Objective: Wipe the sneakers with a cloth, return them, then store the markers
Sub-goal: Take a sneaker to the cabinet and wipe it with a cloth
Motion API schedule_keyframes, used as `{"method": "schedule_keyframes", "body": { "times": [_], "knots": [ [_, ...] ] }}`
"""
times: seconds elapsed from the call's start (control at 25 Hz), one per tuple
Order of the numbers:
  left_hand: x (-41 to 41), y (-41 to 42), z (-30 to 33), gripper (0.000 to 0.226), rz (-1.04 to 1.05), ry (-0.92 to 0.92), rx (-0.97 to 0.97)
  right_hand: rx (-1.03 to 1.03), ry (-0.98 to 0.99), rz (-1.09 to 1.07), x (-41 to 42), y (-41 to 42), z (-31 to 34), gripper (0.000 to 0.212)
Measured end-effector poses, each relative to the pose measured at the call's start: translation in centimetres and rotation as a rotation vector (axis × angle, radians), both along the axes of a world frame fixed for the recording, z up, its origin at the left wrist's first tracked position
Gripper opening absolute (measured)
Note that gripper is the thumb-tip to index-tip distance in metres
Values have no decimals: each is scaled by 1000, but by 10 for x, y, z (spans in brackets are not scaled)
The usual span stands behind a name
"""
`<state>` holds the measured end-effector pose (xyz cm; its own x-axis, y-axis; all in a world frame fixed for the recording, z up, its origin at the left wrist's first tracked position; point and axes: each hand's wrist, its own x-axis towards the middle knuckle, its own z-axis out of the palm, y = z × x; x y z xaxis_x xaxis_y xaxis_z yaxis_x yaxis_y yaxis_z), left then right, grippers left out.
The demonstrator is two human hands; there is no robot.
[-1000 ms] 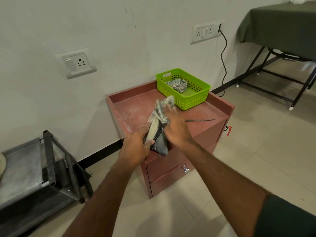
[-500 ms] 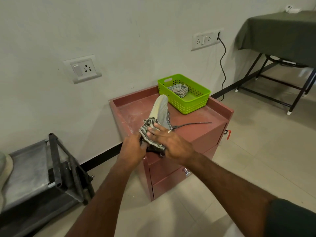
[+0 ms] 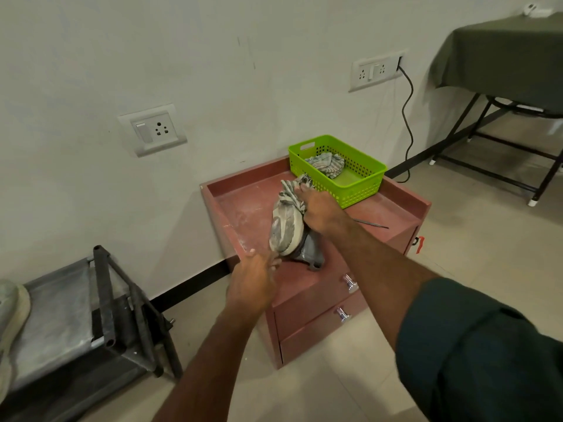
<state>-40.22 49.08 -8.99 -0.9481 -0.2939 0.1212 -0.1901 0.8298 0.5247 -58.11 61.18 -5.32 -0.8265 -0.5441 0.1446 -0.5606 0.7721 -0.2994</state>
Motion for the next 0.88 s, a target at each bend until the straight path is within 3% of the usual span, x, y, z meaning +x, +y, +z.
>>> {"method": "schedule_keyframes", "body": {
  "times": [0.12,0.32,0.4,0.48,0.52,0.6,0.64,0.72,0.8,0.88],
  "knots": [
    [-3,2,3,17,41,35,-71,-106,-98,79,23,8,-5,80],
    [2,4,16,33,38,109,-209,-301,-217,167,82,25,-9,87],
    [4,4,18,34,23,151,-237,-306,-219,236,104,33,-8,82],
    [5,3,19,37,39,188,-220,-321,-290,213,115,43,-7,62],
    [6,3,20,40,54,190,-206,-415,-394,139,117,49,-6,50],
    [4,3,21,54,93,138,-247,-801,-601,-103,112,57,-3,35],
    [3,3,20,65,115,73,-301,-1048,-636,-234,106,60,-3,32],
    [2,4,21,80,153,-62,-358,-1398,-526,-463,93,62,-2,35],
    [-1,7,22,90,164,-141,-328,-1375,-362,-532,88,55,-2,38],
    [-5,13,22,96,141,-189,-298,-1137,-359,-399,87,41,-6,40]
  ]
}}
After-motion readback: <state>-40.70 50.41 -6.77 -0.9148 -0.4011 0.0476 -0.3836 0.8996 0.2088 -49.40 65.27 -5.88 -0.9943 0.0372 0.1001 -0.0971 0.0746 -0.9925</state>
